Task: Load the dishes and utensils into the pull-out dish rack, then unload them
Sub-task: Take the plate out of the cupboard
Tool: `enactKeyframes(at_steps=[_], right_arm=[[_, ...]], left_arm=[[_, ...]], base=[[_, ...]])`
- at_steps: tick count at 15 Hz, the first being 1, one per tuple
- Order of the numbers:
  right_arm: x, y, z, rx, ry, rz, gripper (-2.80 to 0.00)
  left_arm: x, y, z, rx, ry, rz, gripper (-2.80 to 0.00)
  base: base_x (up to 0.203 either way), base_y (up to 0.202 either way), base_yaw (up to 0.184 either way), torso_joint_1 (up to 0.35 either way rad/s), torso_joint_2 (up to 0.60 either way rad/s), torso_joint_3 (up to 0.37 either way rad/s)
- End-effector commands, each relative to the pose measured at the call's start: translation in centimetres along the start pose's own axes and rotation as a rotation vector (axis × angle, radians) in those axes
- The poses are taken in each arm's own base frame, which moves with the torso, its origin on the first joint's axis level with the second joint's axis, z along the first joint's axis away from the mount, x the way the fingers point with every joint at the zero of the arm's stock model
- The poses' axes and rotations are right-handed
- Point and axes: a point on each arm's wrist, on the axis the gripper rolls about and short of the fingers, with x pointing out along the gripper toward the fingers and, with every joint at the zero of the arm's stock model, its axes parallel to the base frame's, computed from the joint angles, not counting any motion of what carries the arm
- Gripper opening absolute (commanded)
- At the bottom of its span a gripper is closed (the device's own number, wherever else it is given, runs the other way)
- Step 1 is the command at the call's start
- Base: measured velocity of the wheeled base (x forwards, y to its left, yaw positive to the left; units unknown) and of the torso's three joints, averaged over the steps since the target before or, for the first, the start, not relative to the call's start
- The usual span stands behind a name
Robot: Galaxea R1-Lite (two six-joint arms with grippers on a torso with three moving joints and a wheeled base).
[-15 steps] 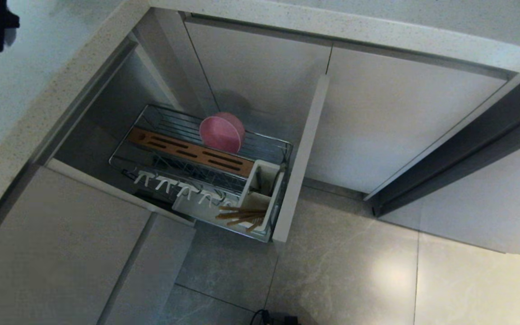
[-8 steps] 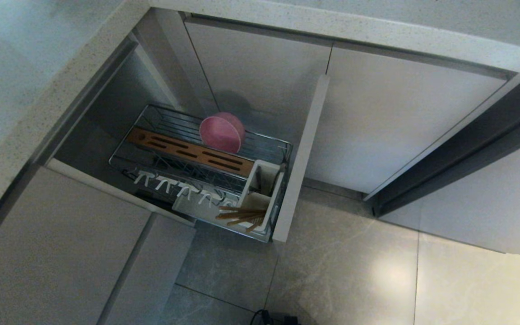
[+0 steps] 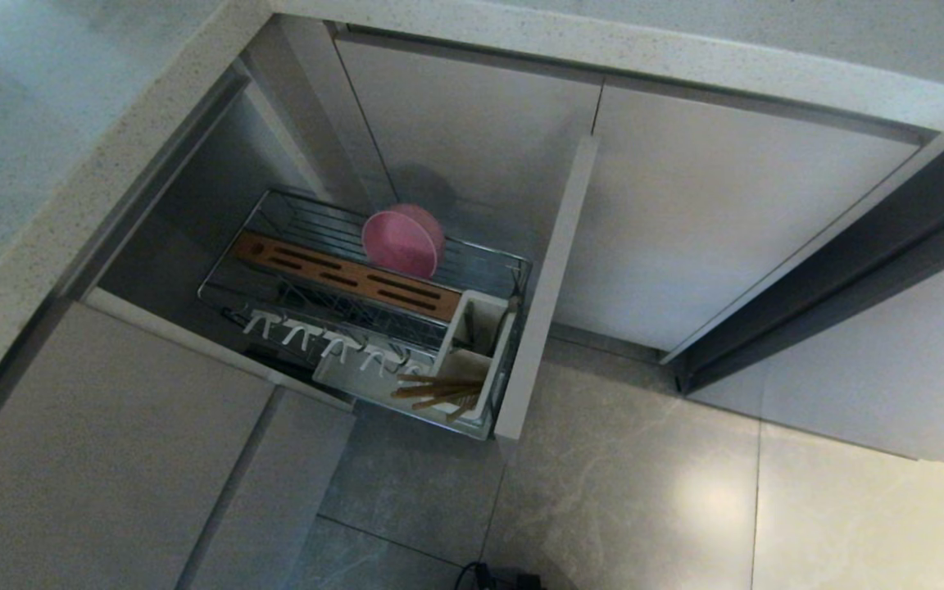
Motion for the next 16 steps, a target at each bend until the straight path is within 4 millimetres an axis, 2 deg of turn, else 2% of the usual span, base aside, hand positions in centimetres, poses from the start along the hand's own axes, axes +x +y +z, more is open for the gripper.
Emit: enactKeyframes(at_steps=[1, 3, 10, 16], right_arm=[[0.0, 0.0, 0.0, 0.000, -0.001, 0.000, -2.80], [0.0, 0.0, 0.0, 0.001, -0.001, 0.000, -2.80], [0.0, 0.0, 0.0, 0.001, -0.001, 0.000, -2.80], [0.0, 0.0, 0.0, 0.001, -0.001, 0.000, -2.80]], left_arm=[[0.5, 0.3, -0.3, -0.006, 0.058, 0.053, -2.80], [1.2, 0.3, -0.3, -0.005, 0.099, 0.080, -2.80], [6.6, -0.7, -0.5, 0.052, 0.343, 0.086, -2.80], [8.6, -0.8, -0.6, 0.058, 0.404, 0.091, -2.80]], base=[[0.000, 0.000, 0.000, 0.000, 0.00, 0.000], [0.000, 0.000, 0.000, 0.000, 0.00, 0.000], [0.000, 0.000, 0.000, 0.000, 0.00, 0.000], [0.000, 0.000, 0.000, 0.000, 0.00, 0.000]])
